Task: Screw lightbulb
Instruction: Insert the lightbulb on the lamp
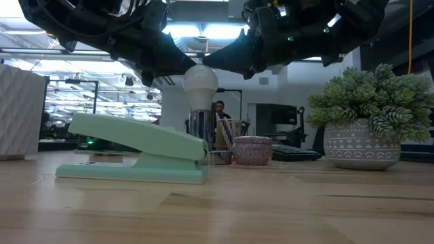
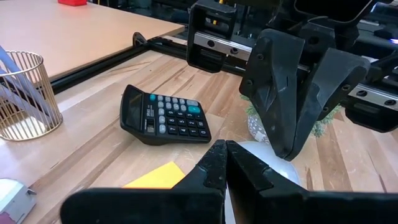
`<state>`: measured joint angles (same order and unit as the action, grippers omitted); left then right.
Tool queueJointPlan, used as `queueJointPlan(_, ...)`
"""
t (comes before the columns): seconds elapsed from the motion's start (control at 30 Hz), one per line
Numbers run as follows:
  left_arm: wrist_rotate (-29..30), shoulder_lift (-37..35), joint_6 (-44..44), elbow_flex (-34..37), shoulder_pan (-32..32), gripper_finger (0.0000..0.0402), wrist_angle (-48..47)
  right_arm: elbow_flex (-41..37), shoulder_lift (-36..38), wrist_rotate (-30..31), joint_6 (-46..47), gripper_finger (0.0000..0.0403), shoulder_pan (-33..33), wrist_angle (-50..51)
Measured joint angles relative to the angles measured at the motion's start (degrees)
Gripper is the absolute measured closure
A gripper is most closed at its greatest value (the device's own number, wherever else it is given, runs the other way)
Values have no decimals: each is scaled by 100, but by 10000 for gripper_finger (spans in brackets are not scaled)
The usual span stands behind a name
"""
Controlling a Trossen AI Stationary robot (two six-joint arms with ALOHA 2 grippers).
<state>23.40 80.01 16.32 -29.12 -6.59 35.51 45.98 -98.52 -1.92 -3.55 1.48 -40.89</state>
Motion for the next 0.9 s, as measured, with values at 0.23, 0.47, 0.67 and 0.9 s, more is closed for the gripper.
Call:
queueJointPlan(0.23,-9,-13,-192,5,0,401,107,0,0,1,0,391,2,20)
queueJointPlan(0.47,-11,-265,-335,15,0,401,119,0,-4,1,0,391,2,31)
queueJointPlan(0.67,-11,-504,-461,15,-34,401,92,0,-7,1,2,391,2,38)
queueJointPlan(0.9,-13,-555,-404,13,-369,401,-191,0,-8,231,2,391,4,38)
